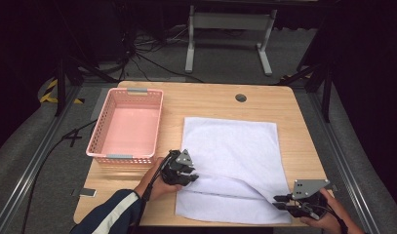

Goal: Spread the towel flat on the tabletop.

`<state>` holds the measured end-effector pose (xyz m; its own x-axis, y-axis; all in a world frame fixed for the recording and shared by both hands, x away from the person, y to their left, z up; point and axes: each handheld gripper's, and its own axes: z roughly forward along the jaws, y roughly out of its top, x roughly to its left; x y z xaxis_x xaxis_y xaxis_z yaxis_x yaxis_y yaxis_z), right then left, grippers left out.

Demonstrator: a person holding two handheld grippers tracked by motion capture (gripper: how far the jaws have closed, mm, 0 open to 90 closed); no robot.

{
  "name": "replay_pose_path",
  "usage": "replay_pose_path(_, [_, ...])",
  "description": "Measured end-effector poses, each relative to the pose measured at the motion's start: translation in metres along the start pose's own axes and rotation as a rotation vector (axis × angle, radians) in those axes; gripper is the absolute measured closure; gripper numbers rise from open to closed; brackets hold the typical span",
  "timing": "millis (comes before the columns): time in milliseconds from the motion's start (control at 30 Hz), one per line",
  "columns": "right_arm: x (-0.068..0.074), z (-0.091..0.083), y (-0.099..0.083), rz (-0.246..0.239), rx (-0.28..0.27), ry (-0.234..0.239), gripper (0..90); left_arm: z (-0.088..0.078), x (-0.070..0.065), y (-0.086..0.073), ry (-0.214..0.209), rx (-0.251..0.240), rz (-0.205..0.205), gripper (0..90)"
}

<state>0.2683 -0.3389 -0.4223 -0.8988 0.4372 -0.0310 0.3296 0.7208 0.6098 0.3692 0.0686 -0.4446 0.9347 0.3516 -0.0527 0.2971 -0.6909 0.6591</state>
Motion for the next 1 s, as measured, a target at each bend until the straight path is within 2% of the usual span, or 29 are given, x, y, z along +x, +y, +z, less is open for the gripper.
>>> replay_pose_path(67, [0.003, -0.006, -0.002, -0.025, -0.009, 0.020, 84.0, -0.014, -0.006, -0.002, 0.011, -0.027, 0.043, 79.1])
replay_pose_path(100, [0.005, -0.010, -0.003, -0.028, -0.012, 0.035, 85.0, -0.019, -0.009, -0.004, 0.012, -0.039, 0.050, 79.5])
replay_pose_path(167, [0.006, -0.015, -0.005, -0.041, -0.014, 0.057, 85.6, -0.030, -0.016, -0.009, -0.019, -0.068, 0.074, 81.1])
replay_pose_path(233, [0.007, -0.019, -0.009, -0.051, 0.005, 0.072, 85.4, -0.039, -0.028, -0.015, -0.033, -0.068, 0.120, 80.2])
replay_pose_path(267, [0.008, -0.020, -0.011, -0.055, 0.015, 0.082, 84.7, -0.042, -0.034, -0.017, -0.049, -0.060, 0.140, 78.3])
replay_pose_path(333, [0.010, -0.022, -0.015, -0.058, 0.027, 0.113, 81.6, -0.045, -0.047, -0.024, -0.075, -0.027, 0.152, 72.8])
replay_pose_path(400, [0.014, -0.023, -0.019, -0.063, 0.038, 0.143, 80.4, -0.044, -0.059, -0.033, -0.096, 0.030, 0.161, 72.1])
replay_pose_path(467, [0.016, -0.025, -0.022, -0.065, 0.039, 0.154, 77.4, -0.043, -0.065, -0.040, -0.093, 0.053, 0.146, 70.0])
replay_pose_path(533, [0.019, -0.027, -0.024, -0.073, 0.038, 0.161, 70.8, -0.044, -0.069, -0.047, -0.087, 0.052, 0.110, 65.1])
replay_pose_path(567, [0.020, -0.029, -0.024, -0.073, 0.028, 0.159, 67.9, -0.046, -0.069, -0.051, -0.096, 0.032, 0.085, 59.7])
replay_pose_path(600, [0.020, -0.032, -0.025, -0.069, 0.010, 0.160, 65.5, -0.048, -0.068, -0.053, -0.103, 0.015, 0.083, 59.5])
replay_pose_path(667, [0.021, -0.037, -0.024, -0.070, -0.012, 0.148, 58.9, -0.051, -0.065, -0.053, -0.077, -0.005, 0.068, 54.8])
replay_pose_path(700, [0.020, -0.040, -0.023, -0.061, -0.027, 0.135, 56.6, -0.053, -0.062, -0.051, -0.070, -0.026, 0.042, 50.6])
replay_pose_path(767, [0.016, -0.045, -0.019, -0.041, -0.057, 0.110, 50.9, -0.054, -0.059, -0.049, -0.055, -0.043, 0.035, 46.4])
replay_pose_path(833, [0.014, -0.047, -0.018, -0.032, -0.077, 0.102, 50.9, -0.055, -0.052, -0.042, -0.019, -0.075, 0.016, 44.2])
replay_pose_path(867, [0.014, -0.050, -0.015, -0.028, -0.099, 0.132, 50.2, -0.054, -0.049, -0.037, -0.023, -0.088, 0.009, 41.7])
replay_pose_path(900, [0.015, -0.053, -0.012, -0.045, -0.110, 0.146, 49.4, -0.052, -0.047, -0.034, -0.031, -0.099, 0.014, 43.1])
replay_pose_path(967, [0.017, -0.056, -0.007, -0.060, -0.110, 0.112, 50.5, -0.046, -0.043, -0.027, -0.017, -0.098, 0.029, 42.9])
replay_pose_path(1000, [0.016, -0.056, -0.005, -0.055, -0.107, 0.085, 50.7, -0.043, -0.041, -0.025, -0.020, -0.100, 0.022, 43.4])
